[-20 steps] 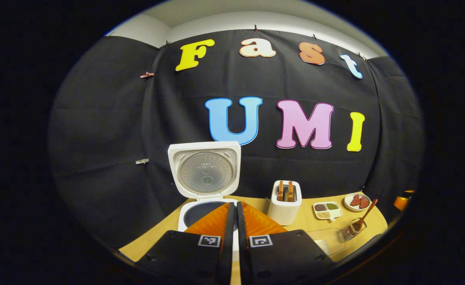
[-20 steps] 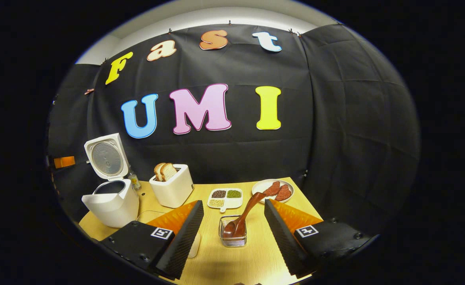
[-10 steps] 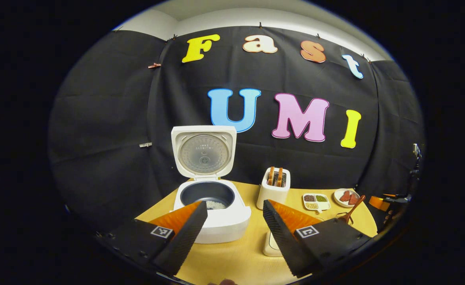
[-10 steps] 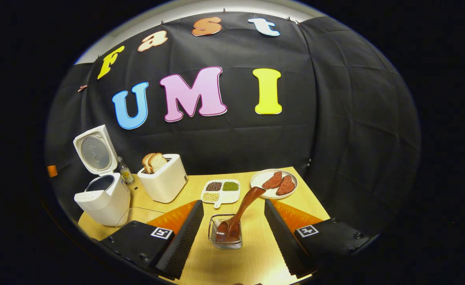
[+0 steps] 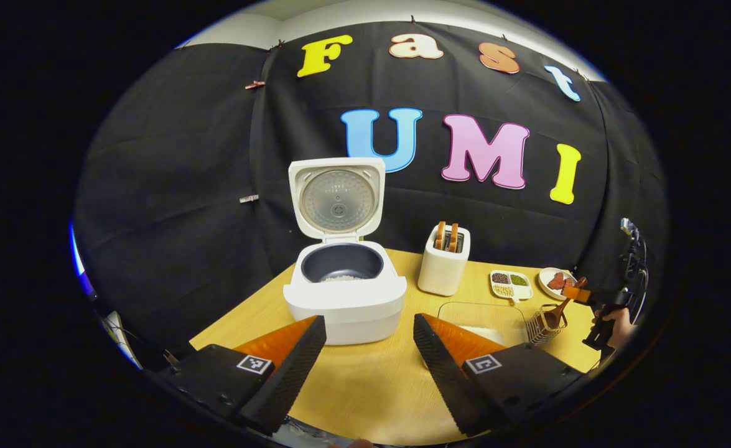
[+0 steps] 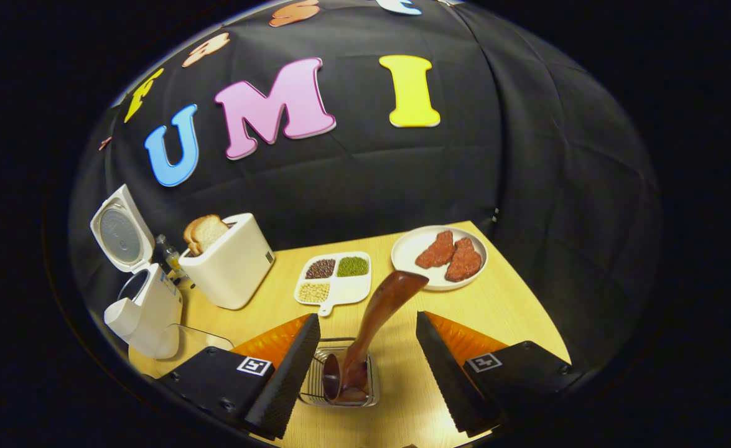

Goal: Close the left gripper, press the button to open the rice cooker; take a wooden spoon from the chopstick holder with the right hand, scoop a spoonful of rice and pour it into the rice cooker, then put the wooden spoon back into the chopstick holder.

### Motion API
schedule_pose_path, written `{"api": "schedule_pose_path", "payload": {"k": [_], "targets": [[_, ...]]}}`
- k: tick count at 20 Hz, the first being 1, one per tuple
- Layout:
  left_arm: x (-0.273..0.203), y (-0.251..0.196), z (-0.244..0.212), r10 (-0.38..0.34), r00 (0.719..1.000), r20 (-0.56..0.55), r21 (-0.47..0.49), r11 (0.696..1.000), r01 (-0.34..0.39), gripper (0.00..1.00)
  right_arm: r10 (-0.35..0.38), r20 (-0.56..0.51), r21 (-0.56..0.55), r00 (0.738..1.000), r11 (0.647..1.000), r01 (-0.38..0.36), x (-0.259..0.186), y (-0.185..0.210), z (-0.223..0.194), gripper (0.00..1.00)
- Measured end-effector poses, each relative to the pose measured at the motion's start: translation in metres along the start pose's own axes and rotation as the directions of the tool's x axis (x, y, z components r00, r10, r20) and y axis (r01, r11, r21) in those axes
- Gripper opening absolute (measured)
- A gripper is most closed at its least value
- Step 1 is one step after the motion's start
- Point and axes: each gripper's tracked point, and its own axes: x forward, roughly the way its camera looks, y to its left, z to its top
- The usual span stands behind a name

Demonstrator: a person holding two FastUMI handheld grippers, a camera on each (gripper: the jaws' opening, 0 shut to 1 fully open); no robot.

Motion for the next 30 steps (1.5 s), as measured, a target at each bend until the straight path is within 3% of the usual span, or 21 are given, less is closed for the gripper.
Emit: {"api": "schedule_pose_path", "payload": {"k": [4, 7, 9, 10, 11, 13, 15, 19, 23, 30], "targets": [[0.000, -0.003, -0.025, 0.011, 0.998, -0.059, -0.005, 1.000, -0.011, 0.97, 0.035, -0.008, 0.147, 0.999, 0.989, -0.033, 0.029, 0.001, 0.003, 0.99], [-0.001, -0.010, -0.036, -0.004, 0.997, -0.076, 0.014, 1.000, 0.006, 0.97, 0.048, -0.031, 0.237, 0.998, 0.971, -0.039, 0.045, 0.004, 0.000, 0.93], [-0.001, -0.014, -0.045, -0.024, 0.995, -0.097, 0.021, 0.999, 0.026, 0.97, 0.042, -0.048, 0.254, 0.998, 0.967, -0.029, 0.048, 0.005, -0.004, 0.76], [-0.001, -0.015, -0.047, -0.037, 0.994, -0.101, 0.021, 0.999, 0.039, 0.97, 0.023, -0.050, 0.244, 0.998, 0.970, -0.010, 0.048, 0.004, -0.004, 0.60], [0.000, -0.015, -0.048, -0.049, 0.993, -0.103, 0.020, 0.998, 0.051, 0.97, 0.016, -0.045, 0.229, 0.999, 0.973, -0.006, 0.047, 0.005, -0.003, 0.31], [0.001, -0.014, -0.048, -0.073, 0.992, -0.099, 0.017, 0.997, 0.075, 0.97, 0.026, -0.040, 0.198, 0.999, 0.980, -0.017, 0.040, 0.012, 0.001, 0.17], [0.003, -0.010, -0.045, -0.108, 0.991, -0.082, 0.018, 0.994, 0.110, 0.97, -0.008, -0.053, 0.167, 0.999, 0.986, 0.017, 0.029, 0.017, -0.002, 0.21], [0.012, 0.009, -0.037, -0.191, 0.980, -0.057, 0.044, 0.980, 0.194, 0.97, -0.078, 0.075, 0.114, 0.994, 0.991, 0.070, -0.006, 0.029, 0.042, 0.16], [0.020, 0.042, -0.028, -0.248, 0.969, -0.014, 0.079, 0.965, 0.248, 0.97, -0.102, 0.163, 0.128, 0.981, 0.988, 0.081, -0.047, 0.053, 0.079, 0.16], [0.023, 0.080, -0.051, -0.301, 0.953, -0.027, 0.002, 0.954, 0.301, 0.96, -0.034, 0.247, 0.122, 0.968, 0.993, 0.004, -0.104, 0.125, 0.100, 0.15]]}}
